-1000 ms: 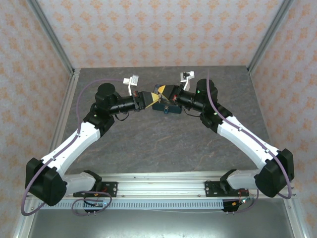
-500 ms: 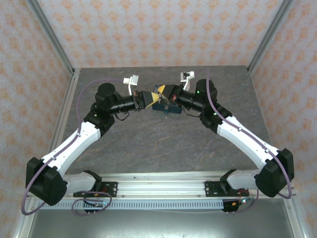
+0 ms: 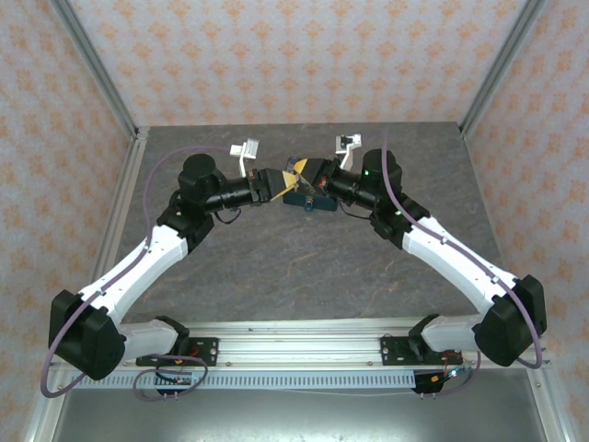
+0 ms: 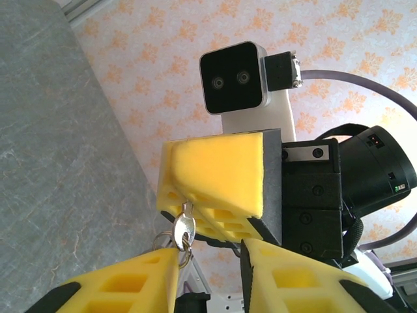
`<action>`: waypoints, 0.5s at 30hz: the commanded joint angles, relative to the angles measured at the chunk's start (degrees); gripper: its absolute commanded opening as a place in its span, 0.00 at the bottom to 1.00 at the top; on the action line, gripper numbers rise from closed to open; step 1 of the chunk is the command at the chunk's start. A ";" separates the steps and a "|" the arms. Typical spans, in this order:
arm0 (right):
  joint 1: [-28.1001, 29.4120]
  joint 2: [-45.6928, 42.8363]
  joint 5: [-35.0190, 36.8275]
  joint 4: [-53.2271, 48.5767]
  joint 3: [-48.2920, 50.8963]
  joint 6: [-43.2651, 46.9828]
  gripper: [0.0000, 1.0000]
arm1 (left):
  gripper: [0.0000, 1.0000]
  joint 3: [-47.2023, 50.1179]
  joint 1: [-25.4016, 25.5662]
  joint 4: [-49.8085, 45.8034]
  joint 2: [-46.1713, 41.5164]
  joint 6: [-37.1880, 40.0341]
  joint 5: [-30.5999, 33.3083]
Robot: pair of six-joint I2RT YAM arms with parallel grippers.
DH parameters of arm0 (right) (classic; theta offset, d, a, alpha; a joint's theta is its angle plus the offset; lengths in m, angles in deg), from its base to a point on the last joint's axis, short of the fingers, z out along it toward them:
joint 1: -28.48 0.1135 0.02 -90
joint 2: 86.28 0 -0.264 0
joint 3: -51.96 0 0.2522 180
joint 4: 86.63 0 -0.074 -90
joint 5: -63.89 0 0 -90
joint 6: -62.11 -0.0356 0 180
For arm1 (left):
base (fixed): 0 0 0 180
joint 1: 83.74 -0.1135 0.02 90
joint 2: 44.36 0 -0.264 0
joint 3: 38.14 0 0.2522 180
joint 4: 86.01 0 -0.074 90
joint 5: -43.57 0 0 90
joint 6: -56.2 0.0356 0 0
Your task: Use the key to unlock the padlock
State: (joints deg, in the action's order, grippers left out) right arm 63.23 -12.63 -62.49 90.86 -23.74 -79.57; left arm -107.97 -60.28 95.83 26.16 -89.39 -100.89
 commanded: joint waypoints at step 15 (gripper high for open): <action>0.94 -2.15 1.66 2.90 0.96 0.43 0.00 | 0.27 -0.37 -0.96 1.37 0.41 -0.83 -0.11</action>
State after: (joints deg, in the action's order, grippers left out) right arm 63.97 -13.29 -61.79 91.23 -22.99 -79.55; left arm -107.95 -60.91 95.67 26.47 -89.91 -99.71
